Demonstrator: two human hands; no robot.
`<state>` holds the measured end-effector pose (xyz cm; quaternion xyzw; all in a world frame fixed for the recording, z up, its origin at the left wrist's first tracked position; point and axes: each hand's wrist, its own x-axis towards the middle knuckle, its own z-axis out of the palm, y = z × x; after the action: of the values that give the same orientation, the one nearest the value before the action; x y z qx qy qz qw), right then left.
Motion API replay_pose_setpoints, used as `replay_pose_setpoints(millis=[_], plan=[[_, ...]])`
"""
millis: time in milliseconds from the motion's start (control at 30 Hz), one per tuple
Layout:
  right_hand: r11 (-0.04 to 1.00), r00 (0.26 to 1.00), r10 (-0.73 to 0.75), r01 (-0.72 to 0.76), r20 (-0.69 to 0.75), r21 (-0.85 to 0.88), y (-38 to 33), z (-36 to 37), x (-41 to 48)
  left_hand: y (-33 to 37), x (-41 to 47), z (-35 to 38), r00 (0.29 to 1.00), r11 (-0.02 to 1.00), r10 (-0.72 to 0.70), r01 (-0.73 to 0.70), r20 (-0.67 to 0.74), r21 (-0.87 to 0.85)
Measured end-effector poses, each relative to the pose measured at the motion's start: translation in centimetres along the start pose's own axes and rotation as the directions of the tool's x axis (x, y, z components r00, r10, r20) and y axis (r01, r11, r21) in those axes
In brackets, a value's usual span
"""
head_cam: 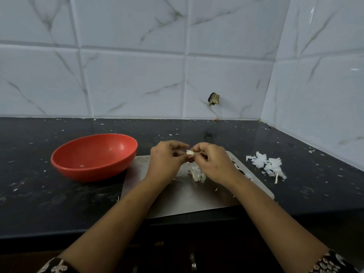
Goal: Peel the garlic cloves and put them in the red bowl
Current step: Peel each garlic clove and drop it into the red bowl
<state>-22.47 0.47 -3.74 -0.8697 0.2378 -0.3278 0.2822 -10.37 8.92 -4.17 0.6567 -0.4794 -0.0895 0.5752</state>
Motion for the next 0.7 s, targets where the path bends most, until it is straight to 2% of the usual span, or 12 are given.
replay_pose_setpoints(millis=[167,267,367,500,700], plan=[[0.999,1.000,0.023,-0.023,-0.001,0.026,0.1,-0.1,-0.2,0.3,-0.2,-0.2,0.999,0.999,0.008,-0.006,0.047,-0.036],[0.990,0.997,0.079,-0.080,0.008,0.118,0.3,-0.2,-0.2,0.4,-0.3,-0.2,0.997,0.999,0.020,-0.018,0.069,-0.041],[0.975,0.994,0.106,-0.110,0.028,0.194,0.4,-0.4,-0.2,0.3,-0.2,-0.1,0.996,0.997,0.053,-0.056,0.067,0.044],[0.982,0.995,0.068,-0.080,0.077,0.173,0.8,-0.4,0.0,0.2,-0.3,-0.1,0.987,0.971,0.149,-0.159,0.068,0.176],[0.987,0.994,0.064,-0.075,0.083,0.140,0.7,-0.6,-0.1,0.4,-0.4,-0.1,0.969,0.938,0.232,-0.246,0.084,0.243]])
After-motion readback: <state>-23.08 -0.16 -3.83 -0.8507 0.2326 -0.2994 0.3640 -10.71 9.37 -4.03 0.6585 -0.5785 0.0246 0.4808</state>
